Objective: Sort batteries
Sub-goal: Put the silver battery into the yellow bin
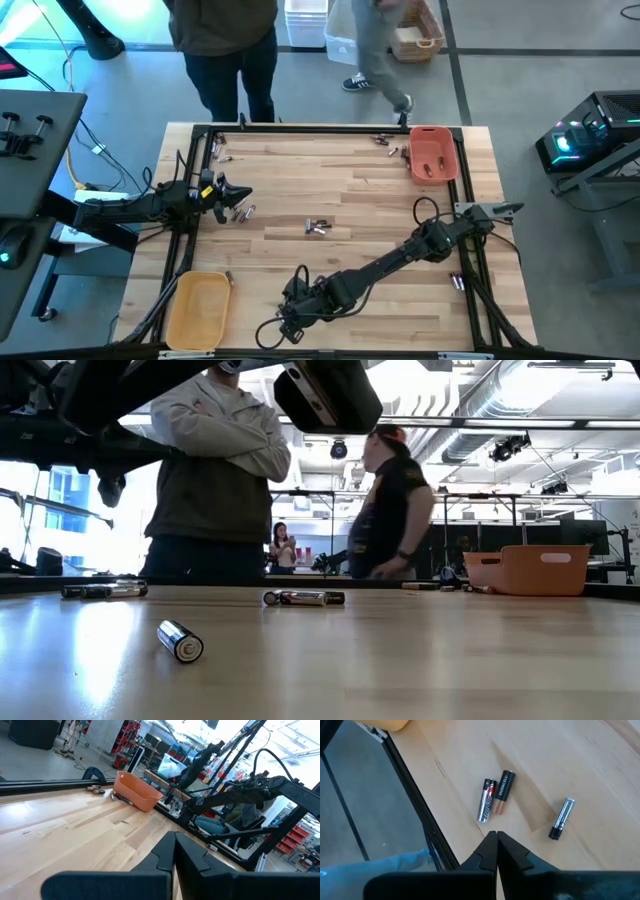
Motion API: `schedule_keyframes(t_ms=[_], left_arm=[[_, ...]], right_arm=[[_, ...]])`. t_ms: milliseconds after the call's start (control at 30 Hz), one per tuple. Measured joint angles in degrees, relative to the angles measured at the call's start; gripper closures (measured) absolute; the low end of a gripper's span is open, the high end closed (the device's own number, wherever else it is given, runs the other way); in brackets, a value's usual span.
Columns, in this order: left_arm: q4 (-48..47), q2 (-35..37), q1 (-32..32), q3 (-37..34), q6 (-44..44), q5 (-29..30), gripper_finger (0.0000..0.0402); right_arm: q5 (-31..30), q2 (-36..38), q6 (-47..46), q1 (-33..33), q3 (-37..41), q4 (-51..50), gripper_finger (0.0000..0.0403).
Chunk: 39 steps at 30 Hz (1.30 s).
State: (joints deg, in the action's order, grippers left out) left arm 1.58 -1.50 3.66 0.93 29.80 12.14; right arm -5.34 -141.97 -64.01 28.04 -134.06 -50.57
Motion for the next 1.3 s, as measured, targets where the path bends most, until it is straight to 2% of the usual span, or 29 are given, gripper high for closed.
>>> schedule_keyframes(t_ms=[333, 467, 600, 767, 933, 1167, 1233, 1300], left_arm=[[0.00, 0.00, 0.00, 0.00, 0.00, 0.00, 0.0401], [0.00, 0.00, 0.00, 0.02, 0.00, 0.00, 0.0401], [0.00, 0.00, 0.00, 0.02, 0.00, 0.00, 0.0401], [0.00, 0.00, 0.02, 0.02, 0.00, 0.00, 0.0401], [0.00, 0.00, 0.00, 0.01, 0.00, 0.00, 0.0401], [0.00, 0.00, 0.01, 0.02, 0.01, 0.00, 0.0401], [0.00, 0.00, 0.01, 0.00, 0.00, 0.00, 0.0401], [0.00, 0.00, 0.02, 0.01, 0.00, 0.00, 0.0401]], right_arm=[[-0.11, 0.00, -0.26, -0.34, 0.00, -1.15, 0.0402], [0.96, 0.00, -6.50, -0.32, 0.00, -3.51, 0.0402], [1.06, -0.11, -7.37, -0.32, 0.00, -4.68, 0.0402], [2.24, -0.15, -10.09, -1.38, 0.00, -17.84, 0.0394], [5.39, -0.11, -7.08, -3.40, -0.83, -19.90, 0.0337], [5.76, -0.07, -4.12, -5.67, -0.87, -5.57, 0.0223], [4.23, -0.17, -3.98, -7.07, -0.87, -2.99, 0.0206], [-0.12, -0.24, -6.97, -9.23, -0.87, -4.53, 0.0201]])
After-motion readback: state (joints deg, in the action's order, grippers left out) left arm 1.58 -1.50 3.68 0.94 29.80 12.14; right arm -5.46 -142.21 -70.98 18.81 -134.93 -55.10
